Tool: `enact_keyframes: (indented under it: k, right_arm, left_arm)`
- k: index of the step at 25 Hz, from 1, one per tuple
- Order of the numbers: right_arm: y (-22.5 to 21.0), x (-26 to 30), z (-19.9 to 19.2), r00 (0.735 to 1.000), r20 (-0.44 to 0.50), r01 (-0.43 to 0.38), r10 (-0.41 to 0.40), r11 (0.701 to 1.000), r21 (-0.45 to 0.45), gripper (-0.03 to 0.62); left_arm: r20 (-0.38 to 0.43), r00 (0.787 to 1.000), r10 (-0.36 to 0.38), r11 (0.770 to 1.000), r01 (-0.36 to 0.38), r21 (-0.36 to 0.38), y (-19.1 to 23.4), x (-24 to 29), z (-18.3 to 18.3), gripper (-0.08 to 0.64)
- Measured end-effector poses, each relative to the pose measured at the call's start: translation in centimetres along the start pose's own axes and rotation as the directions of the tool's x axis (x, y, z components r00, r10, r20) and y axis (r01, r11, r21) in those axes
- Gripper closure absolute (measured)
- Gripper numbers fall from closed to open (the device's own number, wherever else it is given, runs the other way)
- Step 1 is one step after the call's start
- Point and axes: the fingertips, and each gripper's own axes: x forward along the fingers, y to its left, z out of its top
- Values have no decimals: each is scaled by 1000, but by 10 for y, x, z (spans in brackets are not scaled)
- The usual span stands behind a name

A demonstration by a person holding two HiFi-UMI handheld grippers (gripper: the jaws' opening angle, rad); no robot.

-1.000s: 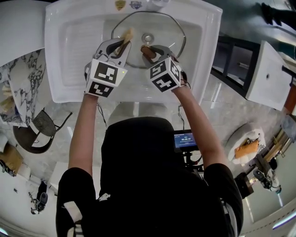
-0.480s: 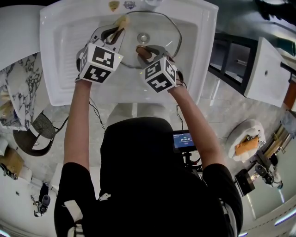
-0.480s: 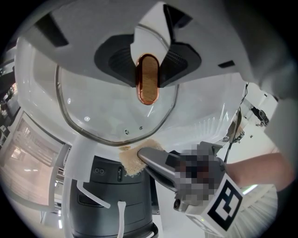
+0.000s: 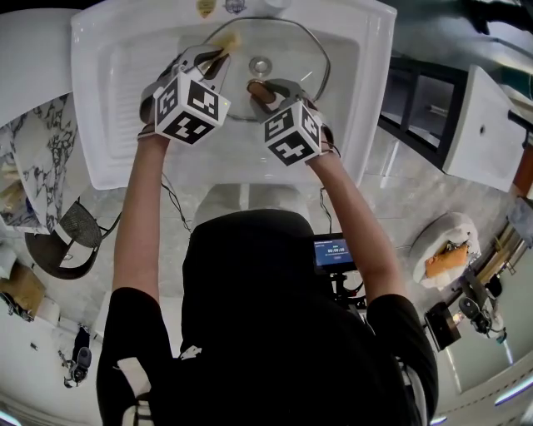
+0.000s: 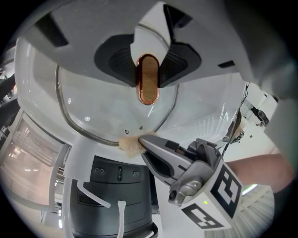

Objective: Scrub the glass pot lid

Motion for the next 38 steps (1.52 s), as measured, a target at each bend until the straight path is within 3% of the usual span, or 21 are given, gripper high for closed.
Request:
enact_keyframes:
  k: [13,38]
  right_arm:
    - [1,1,1,1000,5,-13,13,1000,16,446]
    - [1,2,0,1000,2,-8,8,1000,-3,446]
  left_arm:
    - [-52,998,-44,996,47,74,-18,12,-14,541]
    - [-148,974,-169,985,173,14,-82,17,-77,541]
